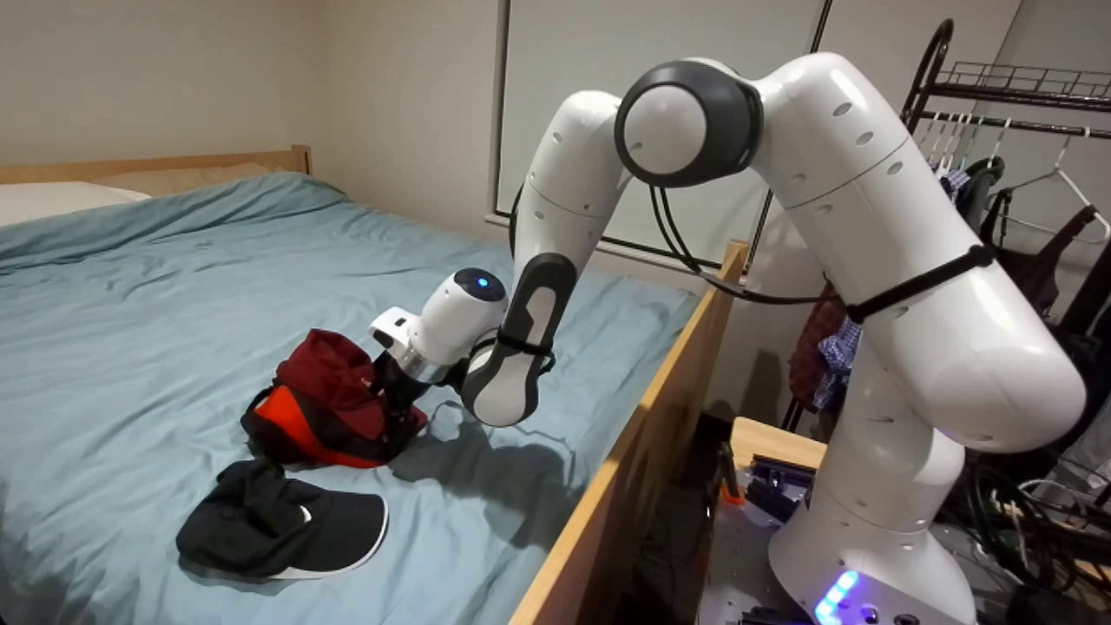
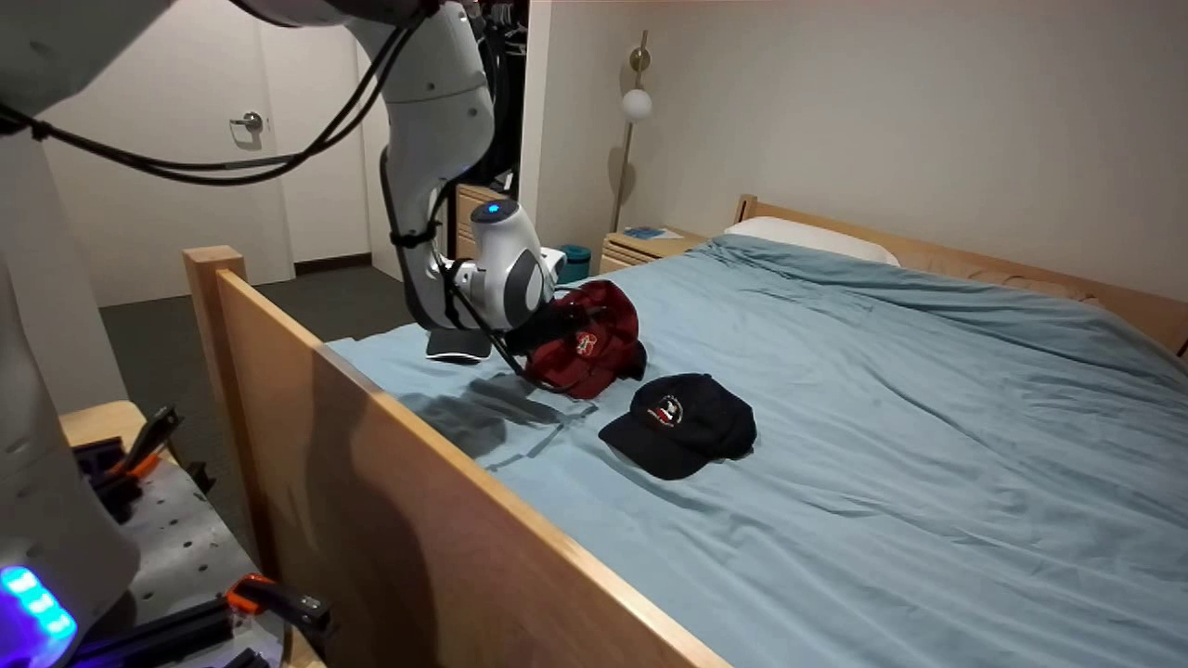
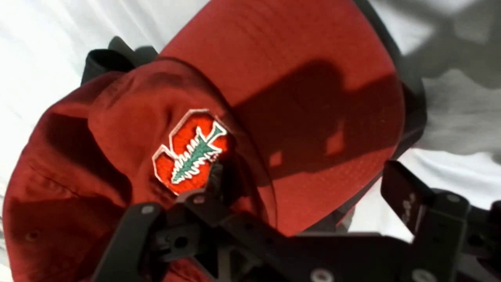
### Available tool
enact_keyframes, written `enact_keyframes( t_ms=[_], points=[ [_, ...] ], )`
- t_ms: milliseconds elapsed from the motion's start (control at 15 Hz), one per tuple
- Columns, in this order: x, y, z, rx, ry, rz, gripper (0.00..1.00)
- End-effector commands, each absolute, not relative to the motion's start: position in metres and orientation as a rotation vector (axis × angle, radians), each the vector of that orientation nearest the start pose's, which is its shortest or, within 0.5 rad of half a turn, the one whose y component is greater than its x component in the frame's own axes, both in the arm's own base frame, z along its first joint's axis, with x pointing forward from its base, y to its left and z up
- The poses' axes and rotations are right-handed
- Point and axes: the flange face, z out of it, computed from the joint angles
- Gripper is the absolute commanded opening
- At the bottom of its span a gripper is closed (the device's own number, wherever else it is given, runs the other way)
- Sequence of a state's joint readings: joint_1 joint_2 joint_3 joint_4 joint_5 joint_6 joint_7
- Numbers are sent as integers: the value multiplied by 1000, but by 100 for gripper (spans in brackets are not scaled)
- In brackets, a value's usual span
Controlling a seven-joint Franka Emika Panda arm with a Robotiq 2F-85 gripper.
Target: Move the caps to the right
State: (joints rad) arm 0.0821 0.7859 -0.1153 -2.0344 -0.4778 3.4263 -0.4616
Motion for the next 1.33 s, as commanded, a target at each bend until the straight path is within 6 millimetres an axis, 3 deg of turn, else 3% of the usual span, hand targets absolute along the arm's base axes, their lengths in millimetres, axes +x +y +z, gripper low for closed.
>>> enact_keyframes(
  t_ms=[0, 267, 533, 733, 1000, 1267],
  points=[
    [595, 33, 112, -2865, -1517, -846, 100],
    [599, 25, 110, -2908, -1525, -865, 100],
    [588, 5, 95, -2973, -1468, -707, 100],
    [588, 8, 100, -2959, -1478, -735, 100],
    [590, -4, 100, -3015, -1523, -714, 100],
    [588, -35, 92, -3131, -1529, -607, 100]
  ],
)
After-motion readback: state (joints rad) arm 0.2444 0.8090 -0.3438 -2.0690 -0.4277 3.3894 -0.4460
